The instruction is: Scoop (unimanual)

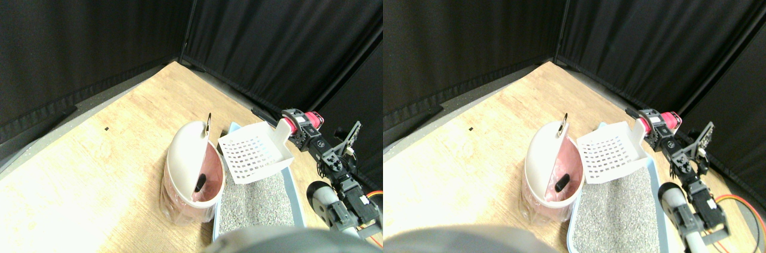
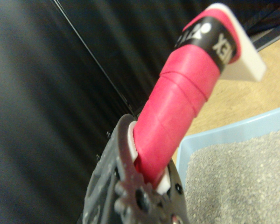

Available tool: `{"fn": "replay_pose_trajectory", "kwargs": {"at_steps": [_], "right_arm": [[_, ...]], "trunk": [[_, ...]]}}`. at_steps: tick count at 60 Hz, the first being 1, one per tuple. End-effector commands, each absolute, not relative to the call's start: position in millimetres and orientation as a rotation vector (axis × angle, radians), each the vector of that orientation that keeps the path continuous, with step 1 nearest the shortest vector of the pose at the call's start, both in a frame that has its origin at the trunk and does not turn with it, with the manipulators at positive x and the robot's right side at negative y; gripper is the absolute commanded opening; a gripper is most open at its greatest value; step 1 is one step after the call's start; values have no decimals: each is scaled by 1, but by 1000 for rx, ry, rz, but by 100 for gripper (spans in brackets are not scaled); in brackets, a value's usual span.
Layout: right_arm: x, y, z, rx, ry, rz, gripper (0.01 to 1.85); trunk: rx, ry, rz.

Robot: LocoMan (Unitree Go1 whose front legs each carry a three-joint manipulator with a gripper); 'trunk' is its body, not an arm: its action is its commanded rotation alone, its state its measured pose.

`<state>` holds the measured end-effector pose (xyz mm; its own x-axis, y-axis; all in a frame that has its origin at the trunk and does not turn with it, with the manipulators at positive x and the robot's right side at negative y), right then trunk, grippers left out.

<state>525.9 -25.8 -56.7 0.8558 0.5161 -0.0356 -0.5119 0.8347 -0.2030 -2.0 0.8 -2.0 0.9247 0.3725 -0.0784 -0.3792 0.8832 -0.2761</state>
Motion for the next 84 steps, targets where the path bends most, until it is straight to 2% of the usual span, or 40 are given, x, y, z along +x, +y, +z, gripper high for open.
{"fn": "replay_pose_trajectory", "kwargs": {"at_steps": [1,11,32,48,61,84], "right_arm": [[528,-30,-51,-141,-75,515,5],[533,-56,-58,-31,-89,433,5],[536,-113,-77,84,-149,350,5],[527,-152,-96,162,-168,215,5],[520,-174,-111,229,-171,121,5],[512,-194,-146,289,-129,73,5]], "trunk": [[-278,33,382],[-251,44,342],[-190,57,248],[-150,67,179],[-125,72,135],[-104,83,87]]}}
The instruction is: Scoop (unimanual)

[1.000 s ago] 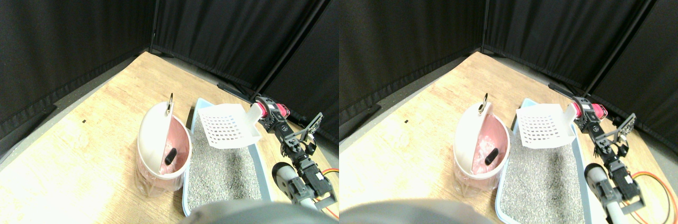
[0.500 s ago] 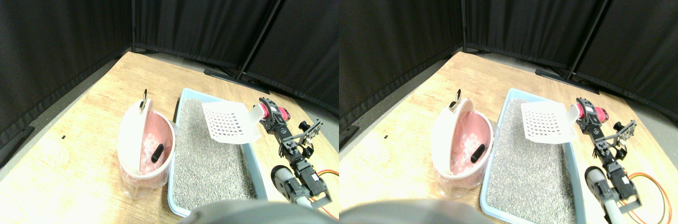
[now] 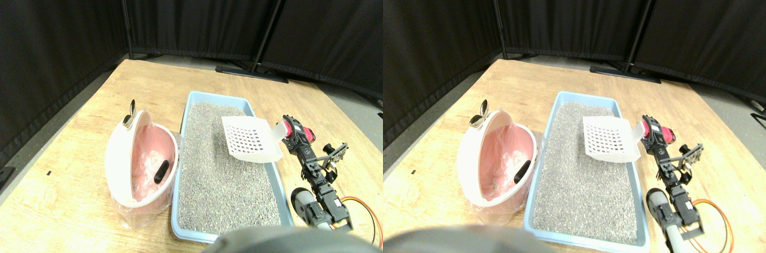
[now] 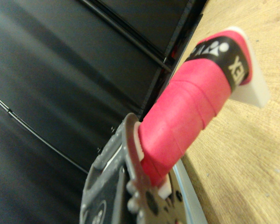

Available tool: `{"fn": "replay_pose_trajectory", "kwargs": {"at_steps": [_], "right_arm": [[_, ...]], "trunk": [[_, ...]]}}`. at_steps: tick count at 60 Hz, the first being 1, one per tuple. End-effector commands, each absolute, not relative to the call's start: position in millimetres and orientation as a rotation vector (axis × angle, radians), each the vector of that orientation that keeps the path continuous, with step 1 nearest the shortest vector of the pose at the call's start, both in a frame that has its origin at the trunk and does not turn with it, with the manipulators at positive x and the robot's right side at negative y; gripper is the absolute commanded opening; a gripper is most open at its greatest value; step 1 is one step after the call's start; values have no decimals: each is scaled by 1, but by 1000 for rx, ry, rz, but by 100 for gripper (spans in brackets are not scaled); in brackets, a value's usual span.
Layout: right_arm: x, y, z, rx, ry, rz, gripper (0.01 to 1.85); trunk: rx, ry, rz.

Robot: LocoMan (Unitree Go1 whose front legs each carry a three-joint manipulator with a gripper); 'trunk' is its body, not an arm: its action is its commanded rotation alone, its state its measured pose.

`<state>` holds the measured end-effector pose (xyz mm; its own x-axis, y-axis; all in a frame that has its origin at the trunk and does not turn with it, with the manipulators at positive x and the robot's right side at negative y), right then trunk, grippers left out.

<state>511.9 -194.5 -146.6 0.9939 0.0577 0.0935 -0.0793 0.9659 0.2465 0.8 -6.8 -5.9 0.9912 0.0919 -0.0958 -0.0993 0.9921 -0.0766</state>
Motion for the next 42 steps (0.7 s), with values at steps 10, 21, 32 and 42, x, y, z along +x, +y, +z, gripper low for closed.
{"fn": "replay_pose_trajectory", "kwargs": {"at_steps": [10,21,32,42], "right_arm": [[511,-196,-163,340,-100,64,5],[514,-202,-184,373,-76,57,5],[515,-213,-199,383,-57,15,5],[517,-222,-205,411,-32,-20,5]], "trunk": [[-100,88,72],[-95,88,59],[-91,91,52],[-91,95,52]]}}
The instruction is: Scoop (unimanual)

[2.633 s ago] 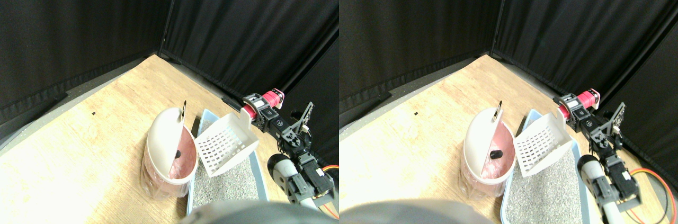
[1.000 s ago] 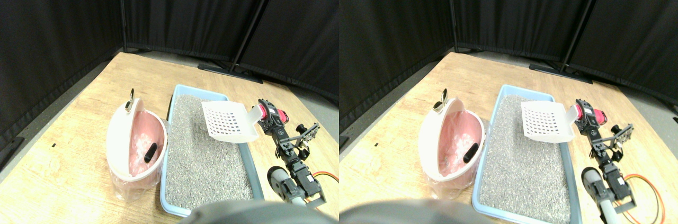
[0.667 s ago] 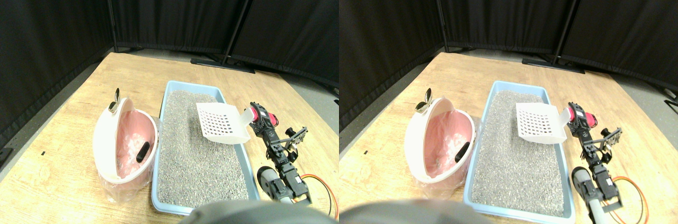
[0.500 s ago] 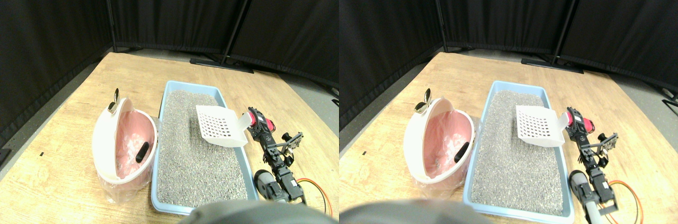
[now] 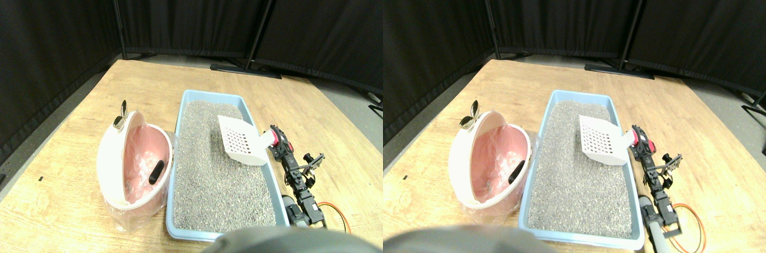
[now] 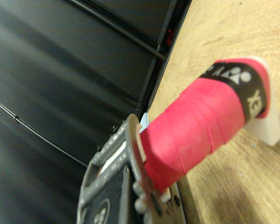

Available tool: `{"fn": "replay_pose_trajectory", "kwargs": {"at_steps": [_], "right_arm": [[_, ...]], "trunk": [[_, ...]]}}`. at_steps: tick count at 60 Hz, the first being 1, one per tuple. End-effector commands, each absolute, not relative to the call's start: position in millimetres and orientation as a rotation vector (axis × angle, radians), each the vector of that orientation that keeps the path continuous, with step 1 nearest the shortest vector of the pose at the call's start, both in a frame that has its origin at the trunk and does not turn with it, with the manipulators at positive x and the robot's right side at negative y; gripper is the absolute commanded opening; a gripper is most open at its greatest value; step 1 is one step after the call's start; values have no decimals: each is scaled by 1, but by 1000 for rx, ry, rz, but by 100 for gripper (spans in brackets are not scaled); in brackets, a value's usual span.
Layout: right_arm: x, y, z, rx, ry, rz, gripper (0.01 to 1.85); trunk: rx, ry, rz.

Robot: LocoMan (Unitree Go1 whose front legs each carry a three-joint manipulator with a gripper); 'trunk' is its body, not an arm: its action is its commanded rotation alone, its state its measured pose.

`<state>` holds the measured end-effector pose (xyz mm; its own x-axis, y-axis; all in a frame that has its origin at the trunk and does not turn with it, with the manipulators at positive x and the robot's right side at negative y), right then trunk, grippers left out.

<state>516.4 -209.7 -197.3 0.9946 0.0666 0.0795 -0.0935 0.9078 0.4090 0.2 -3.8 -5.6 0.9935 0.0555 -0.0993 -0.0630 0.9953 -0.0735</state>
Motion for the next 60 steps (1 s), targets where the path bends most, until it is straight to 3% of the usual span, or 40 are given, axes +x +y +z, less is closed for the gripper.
{"fn": "replay_pose_trajectory", "kwargs": {"at_steps": [1,17,21,23,24,25,27,28,33,39,49,60], "right_arm": [[517,-222,-206,398,-33,-7,5],[517,-223,-212,381,19,-14,5],[515,-222,-213,376,69,-53,5],[514,-221,-212,383,99,-90,19],[512,-221,-211,370,134,-109,37],[512,-221,-211,370,134,-109,37],[510,-221,-209,355,203,-139,73],[510,-221,-209,355,203,-139,73],[507,-222,-206,338,323,-134,128],[505,-223,-202,355,386,-103,156],[502,-222,-197,363,403,-96,165],[492,-224,-185,335,329,-40,154]], "trunk": [[-92,96,53],[-95,97,59],[-100,99,68],[-100,99,68],[-99,100,69],[-99,100,69],[-99,101,70],[-99,101,70],[-99,102,70],[-99,102,70],[-93,100,62],[-84,100,48]]}}
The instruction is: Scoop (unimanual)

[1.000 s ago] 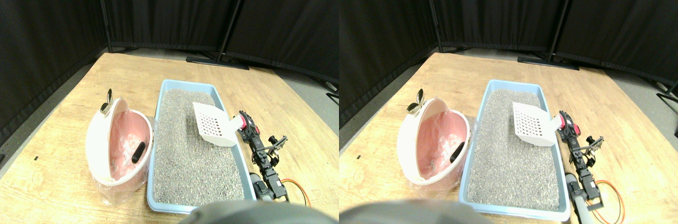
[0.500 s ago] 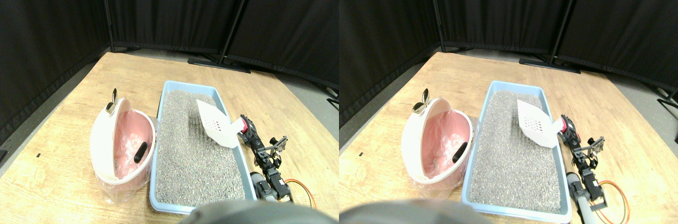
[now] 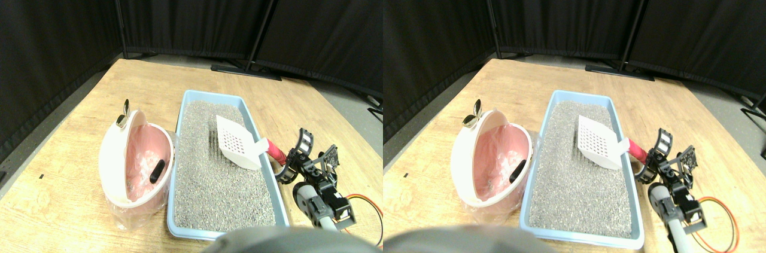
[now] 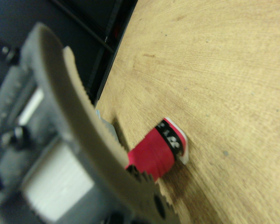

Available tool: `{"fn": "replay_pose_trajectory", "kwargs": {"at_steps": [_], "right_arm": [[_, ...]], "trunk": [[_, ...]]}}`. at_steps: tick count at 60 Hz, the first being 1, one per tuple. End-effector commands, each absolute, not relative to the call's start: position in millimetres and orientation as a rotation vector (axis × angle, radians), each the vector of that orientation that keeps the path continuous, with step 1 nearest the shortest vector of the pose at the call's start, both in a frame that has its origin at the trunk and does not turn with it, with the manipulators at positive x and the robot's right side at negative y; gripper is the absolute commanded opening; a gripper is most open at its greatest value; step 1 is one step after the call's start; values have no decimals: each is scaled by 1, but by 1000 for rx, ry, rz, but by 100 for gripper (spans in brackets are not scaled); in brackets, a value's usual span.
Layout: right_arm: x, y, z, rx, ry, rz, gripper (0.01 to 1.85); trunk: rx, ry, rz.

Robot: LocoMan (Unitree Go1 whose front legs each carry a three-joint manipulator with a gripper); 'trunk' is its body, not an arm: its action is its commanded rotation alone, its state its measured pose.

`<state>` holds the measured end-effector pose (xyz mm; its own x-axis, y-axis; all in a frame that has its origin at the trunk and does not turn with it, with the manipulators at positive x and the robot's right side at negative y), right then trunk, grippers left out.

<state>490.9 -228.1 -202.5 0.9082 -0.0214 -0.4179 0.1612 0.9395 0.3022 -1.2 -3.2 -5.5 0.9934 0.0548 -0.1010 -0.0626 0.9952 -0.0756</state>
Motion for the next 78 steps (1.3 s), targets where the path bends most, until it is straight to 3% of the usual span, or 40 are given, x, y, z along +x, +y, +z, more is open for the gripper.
{"fn": "replay_pose_trajectory", "kwargs": {"at_steps": [1,13,15,17,20,21,23,25,26,27,34,56,78], "right_arm": [[490,-224,-184,333,317,-33,151],[471,-228,-166,327,232,-24,111],[466,-229,-163,331,189,6,92],[465,-229,-162,330,181,10,87],[459,-231,-159,319,140,34,57],[459,-231,-159,319,140,34,57],[454,-232,-156,275,99,57,29],[452,-231,-155,269,96,57,25],[449,-231,-153,247,82,69,9],[447,-232,-152,238,84,77,5],[439,-232,-150,181,31,119,5],[411,-233,-153,6,0,149,5],[401,-223,-159,45,27,124,5]], "trunk": [[-84,100,48],[-73,101,23],[-71,102,17],[-70,101,10],[-68,100,6],[-66,99,2],[-65,100,-2],[-64,99,-6],[-63,99,-10],[-63,99,-10],[-62,98,-21],[-49,101,-39],[-54,105,-58]]}}
